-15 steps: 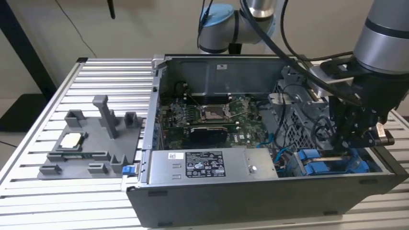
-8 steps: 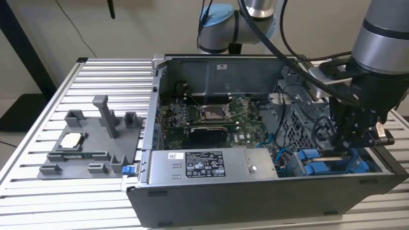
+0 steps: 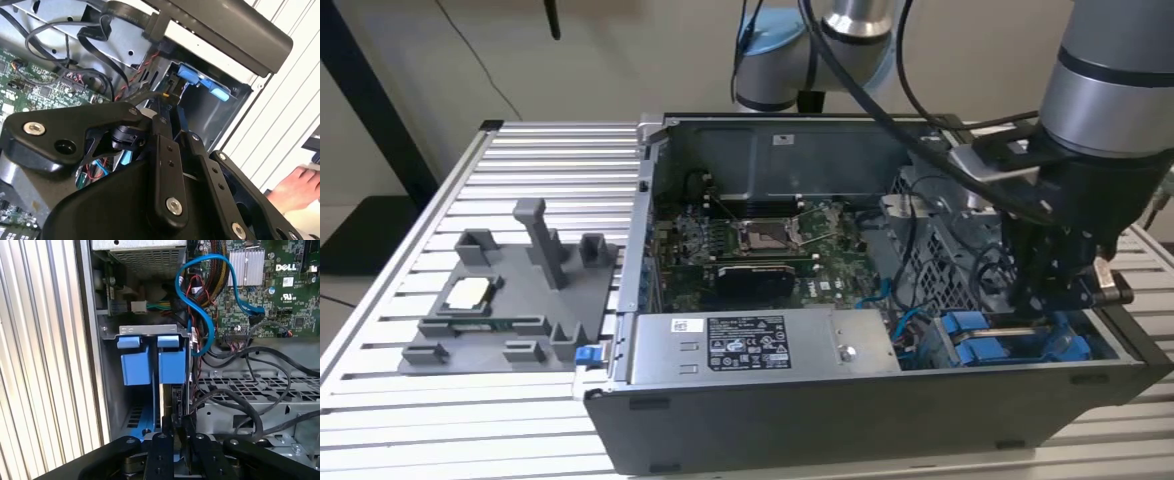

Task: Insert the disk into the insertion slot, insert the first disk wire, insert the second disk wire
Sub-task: 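Insert the first disk wire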

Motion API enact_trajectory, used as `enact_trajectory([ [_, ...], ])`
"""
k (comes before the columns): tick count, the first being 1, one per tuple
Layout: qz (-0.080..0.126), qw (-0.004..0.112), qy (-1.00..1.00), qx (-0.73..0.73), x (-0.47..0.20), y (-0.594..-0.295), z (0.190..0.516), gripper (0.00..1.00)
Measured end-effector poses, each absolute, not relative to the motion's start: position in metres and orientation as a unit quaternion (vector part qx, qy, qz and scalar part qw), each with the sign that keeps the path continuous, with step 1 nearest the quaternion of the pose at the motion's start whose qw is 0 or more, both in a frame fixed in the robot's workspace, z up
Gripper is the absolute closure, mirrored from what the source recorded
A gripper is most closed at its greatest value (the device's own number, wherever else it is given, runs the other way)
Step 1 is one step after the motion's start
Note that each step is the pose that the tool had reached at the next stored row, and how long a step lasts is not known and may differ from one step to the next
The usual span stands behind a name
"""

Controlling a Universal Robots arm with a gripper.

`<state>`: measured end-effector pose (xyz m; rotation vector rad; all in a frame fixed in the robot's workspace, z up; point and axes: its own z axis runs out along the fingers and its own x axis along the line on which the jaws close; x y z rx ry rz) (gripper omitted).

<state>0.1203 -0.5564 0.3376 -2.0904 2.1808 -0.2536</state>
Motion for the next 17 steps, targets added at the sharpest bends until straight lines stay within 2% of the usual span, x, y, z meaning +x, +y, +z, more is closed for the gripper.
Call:
enact_trajectory([
  [17, -0.087, 0.059, 0.717, -0.689, 0.1203, -0.5502, 0.3357, 0.81],
])
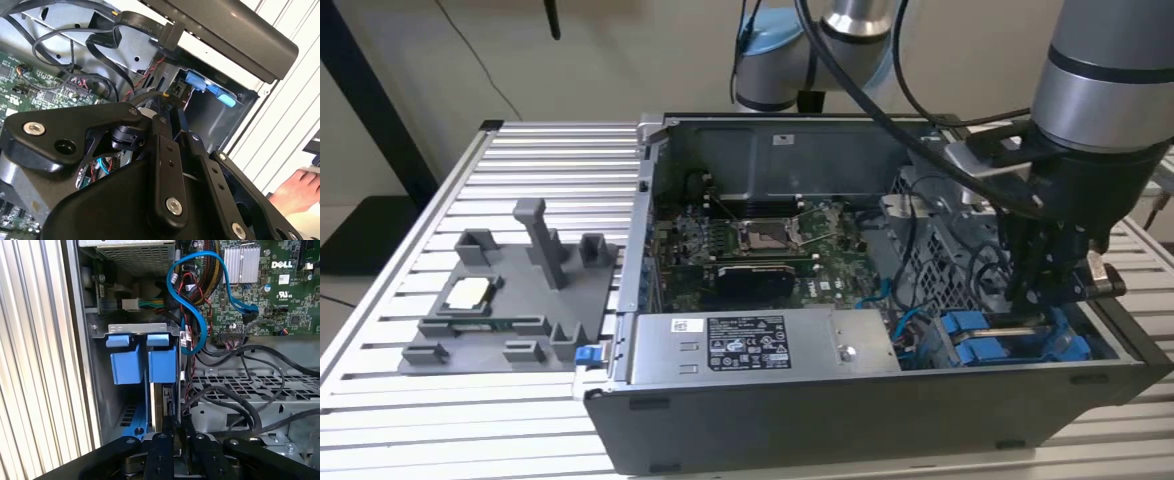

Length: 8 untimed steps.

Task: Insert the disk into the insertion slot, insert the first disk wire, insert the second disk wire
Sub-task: 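Insert the first disk wire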

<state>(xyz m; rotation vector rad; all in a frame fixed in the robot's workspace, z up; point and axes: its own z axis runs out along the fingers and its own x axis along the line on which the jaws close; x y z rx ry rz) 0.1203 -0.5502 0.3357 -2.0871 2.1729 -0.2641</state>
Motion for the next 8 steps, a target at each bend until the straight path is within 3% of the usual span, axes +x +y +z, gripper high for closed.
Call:
enact_trajectory([
  [8, -0.087, 0.059, 0.717, -0.689, 0.1227, -0.5503, 0.3353, 0.81],
])
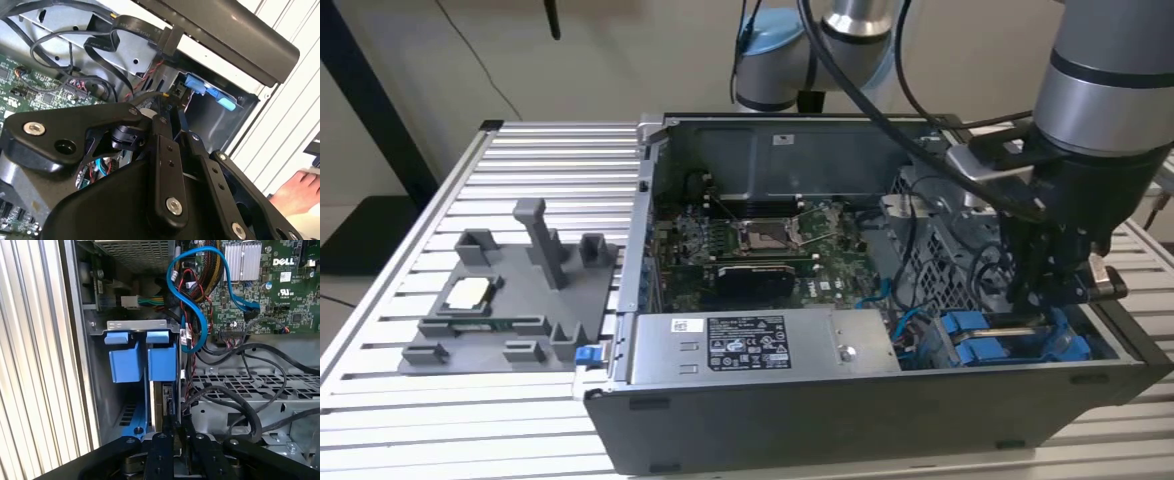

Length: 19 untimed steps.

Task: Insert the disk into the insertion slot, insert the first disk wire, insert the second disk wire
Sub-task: 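Insert the first disk wire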

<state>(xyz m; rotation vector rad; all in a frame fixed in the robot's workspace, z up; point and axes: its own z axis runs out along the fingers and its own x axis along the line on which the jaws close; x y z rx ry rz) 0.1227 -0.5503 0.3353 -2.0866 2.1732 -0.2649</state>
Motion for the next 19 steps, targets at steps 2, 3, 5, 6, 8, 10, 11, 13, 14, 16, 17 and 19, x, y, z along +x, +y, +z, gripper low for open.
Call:
enact_trajectory([
  [2, -0.087, 0.059, 0.717, -0.689, 0.123, -0.5504, 0.3359, 0.81],
  [3, -0.087, 0.059, 0.717, -0.689, 0.1232, -0.5505, 0.3359, 0.81],
  [5, -0.087, 0.059, 0.718, -0.689, 0.1238, -0.5514, 0.336, 0.81],
  [6, -0.087, 0.059, 0.718, -0.688, 0.1238, -0.552, 0.3361, 0.81],
  [8, -0.087, 0.059, 0.718, -0.688, 0.1238, -0.5528, 0.3358, 0.81],
  [10, -0.088, 0.059, 0.719, -0.687, 0.1238, -0.5529, 0.3353, 0.81],
  [11, -0.088, 0.059, 0.719, -0.687, 0.1237, -0.5529, 0.335, 0.81],
  [13, -0.088, 0.059, 0.719, -0.687, 0.1232, -0.553, 0.3338, 0.81],
  [14, -0.089, 0.059, 0.719, -0.687, 0.1228, -0.553, 0.3332, 0.81],
  [16, -0.089, 0.06, 0.719, -0.687, 0.1218, -0.5529, 0.3322, 0.81],
  [17, -0.089, 0.06, 0.719, -0.687, 0.1213, -0.553, 0.3317, 0.81],
  [19, -0.089, 0.06, 0.719, -0.687, 0.121, -0.553, 0.3308, 0.81],
])
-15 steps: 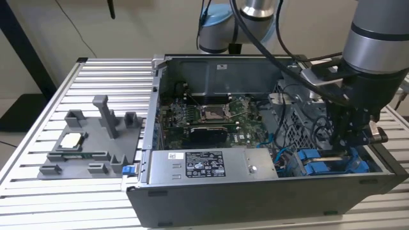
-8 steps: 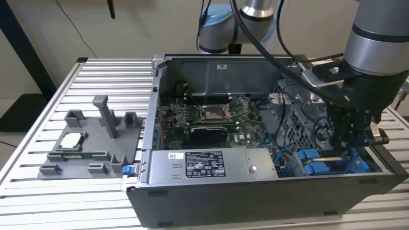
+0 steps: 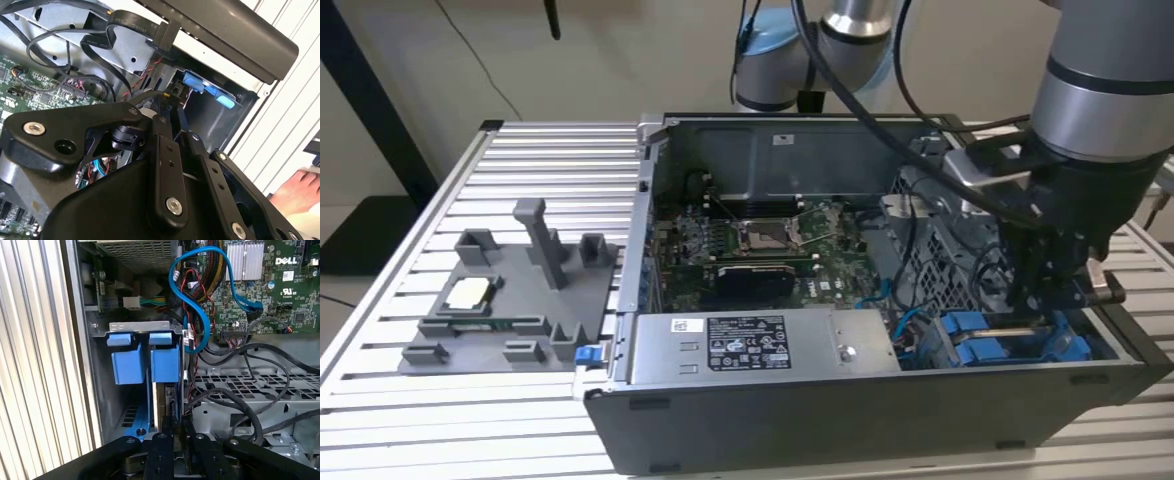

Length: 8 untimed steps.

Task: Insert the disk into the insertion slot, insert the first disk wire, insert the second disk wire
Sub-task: 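Insert the first disk wire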

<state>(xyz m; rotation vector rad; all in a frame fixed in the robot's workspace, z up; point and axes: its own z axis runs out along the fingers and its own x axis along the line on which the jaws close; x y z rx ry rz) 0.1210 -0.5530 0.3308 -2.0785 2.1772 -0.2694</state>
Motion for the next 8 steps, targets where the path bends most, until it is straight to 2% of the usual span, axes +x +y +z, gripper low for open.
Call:
enact_trajectory([
  [8, -0.087, 0.061, 0.721, -0.685, 0.1243, -0.553, 0.3293, 0.81],
])
